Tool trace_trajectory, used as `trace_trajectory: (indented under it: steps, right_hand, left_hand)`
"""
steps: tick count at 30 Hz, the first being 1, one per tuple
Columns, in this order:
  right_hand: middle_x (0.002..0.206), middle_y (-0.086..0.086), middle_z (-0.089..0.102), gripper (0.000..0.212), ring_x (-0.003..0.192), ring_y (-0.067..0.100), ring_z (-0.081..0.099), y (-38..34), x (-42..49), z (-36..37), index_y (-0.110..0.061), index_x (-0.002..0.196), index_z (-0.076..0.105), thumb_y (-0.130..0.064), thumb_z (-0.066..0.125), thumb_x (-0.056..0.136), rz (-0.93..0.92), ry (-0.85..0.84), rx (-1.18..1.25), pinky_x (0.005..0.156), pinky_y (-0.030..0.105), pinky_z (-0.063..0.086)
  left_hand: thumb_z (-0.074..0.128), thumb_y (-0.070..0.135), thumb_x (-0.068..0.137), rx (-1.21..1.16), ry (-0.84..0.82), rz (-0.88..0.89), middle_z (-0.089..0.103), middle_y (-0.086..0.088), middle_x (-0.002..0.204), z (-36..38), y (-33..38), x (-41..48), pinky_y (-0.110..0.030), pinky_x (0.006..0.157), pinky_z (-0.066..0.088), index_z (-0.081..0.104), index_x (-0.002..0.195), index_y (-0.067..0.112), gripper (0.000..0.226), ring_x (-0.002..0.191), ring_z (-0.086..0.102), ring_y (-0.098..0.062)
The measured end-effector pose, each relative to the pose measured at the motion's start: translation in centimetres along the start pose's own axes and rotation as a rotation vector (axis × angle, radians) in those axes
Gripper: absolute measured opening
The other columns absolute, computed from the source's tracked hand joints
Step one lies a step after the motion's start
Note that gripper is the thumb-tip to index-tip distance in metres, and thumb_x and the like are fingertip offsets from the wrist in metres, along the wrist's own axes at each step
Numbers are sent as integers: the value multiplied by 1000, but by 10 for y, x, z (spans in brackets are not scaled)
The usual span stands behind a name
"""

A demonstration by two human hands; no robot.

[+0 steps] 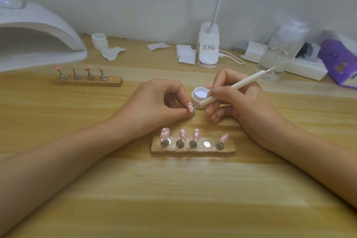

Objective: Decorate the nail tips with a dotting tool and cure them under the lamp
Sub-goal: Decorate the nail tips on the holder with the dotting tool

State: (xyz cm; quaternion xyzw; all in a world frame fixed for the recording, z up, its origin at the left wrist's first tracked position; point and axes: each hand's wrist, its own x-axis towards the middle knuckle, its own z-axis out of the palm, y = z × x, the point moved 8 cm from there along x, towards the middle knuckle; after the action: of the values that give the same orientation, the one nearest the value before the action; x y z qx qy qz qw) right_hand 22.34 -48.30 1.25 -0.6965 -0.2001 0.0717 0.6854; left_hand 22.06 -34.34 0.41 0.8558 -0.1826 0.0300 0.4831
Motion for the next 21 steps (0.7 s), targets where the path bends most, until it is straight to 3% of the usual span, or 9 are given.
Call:
trace_trajectory:
  steps: [21]
  right_hand:
    - [62,13,65,25,54,21,60,1,0,1,-22,61,57,-10,56,84,6,-6,-30,52,25,51]
  left_hand:
    - [82,13,74,6,5,-3,66,20,61,-1,0,-1,-7,59,40,70,72,19,14,59,61,6]
